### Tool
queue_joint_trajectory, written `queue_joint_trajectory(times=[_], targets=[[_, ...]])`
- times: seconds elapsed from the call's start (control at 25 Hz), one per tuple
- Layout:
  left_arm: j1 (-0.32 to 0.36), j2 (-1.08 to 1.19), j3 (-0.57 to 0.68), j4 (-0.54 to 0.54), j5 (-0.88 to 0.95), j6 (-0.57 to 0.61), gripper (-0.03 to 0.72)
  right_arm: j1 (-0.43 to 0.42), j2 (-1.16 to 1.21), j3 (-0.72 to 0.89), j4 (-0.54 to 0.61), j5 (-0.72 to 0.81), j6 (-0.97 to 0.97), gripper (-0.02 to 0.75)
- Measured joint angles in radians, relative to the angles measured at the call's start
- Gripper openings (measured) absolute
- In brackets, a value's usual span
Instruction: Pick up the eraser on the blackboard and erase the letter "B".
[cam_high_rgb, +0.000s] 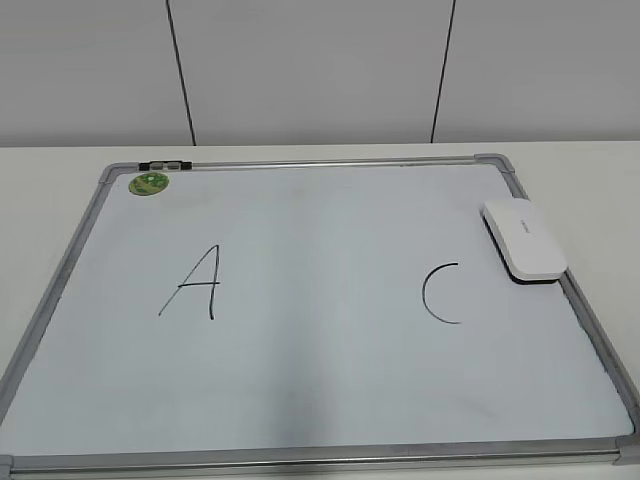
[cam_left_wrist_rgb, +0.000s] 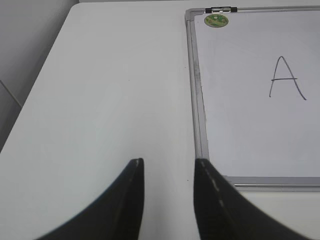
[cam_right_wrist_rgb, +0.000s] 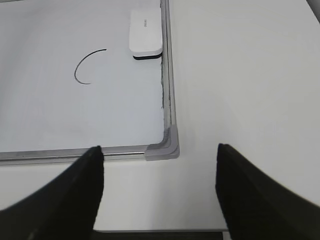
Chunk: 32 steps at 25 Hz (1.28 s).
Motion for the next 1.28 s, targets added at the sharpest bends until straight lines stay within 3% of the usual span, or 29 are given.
queue_joint_trajectory(times=[1.28], targets=[[0.0, 0.0, 0.0, 0.0, 0.0, 0.0, 0.242, 0.0, 0.0, 0.0, 0.0, 0.002, 0.0, 0.519]])
